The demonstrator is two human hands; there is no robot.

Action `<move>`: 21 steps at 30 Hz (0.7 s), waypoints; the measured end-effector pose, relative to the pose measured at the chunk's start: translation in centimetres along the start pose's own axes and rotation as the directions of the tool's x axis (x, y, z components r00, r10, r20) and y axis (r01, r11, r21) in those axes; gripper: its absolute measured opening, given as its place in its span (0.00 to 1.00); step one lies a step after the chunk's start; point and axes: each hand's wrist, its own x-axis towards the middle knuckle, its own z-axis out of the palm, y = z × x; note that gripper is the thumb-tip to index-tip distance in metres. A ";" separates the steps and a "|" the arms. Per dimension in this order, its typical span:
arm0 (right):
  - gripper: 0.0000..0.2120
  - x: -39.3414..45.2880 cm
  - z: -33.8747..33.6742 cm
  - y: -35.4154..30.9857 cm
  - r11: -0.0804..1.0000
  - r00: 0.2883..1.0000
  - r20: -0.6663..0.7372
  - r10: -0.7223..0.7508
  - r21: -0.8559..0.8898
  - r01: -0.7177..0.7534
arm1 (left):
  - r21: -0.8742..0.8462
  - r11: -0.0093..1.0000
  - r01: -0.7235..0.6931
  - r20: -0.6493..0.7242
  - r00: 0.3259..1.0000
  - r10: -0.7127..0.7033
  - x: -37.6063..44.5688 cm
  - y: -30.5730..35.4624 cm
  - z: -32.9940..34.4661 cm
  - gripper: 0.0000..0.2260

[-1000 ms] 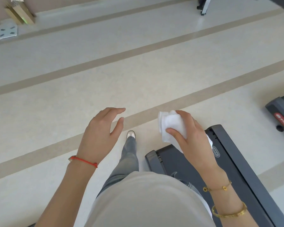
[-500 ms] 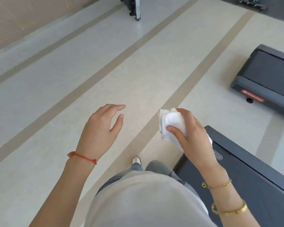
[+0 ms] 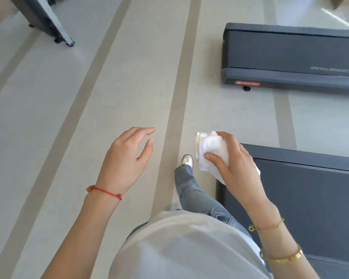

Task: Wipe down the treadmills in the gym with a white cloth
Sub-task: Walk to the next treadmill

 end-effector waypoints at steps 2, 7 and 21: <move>0.18 2.8 -0.3 0.7 0.999 0.998 -0.044 0.037 0.001 -0.037 | -0.010 0.999 -0.048 0.029 0.998 0.048 4.6 0.0 0.8 0.11; 0.19 11.7 -2.2 2.9 0.994 0.987 -0.126 0.104 -0.012 -0.107 | -0.041 0.985 -0.170 0.087 0.981 0.173 16.4 1.5 2.8 0.11; 0.20 30.9 -8.7 10.5 0.953 0.901 -0.322 0.291 0.018 -0.301 | -0.091 0.927 -0.364 0.208 0.903 0.376 43.6 7.1 10.1 0.12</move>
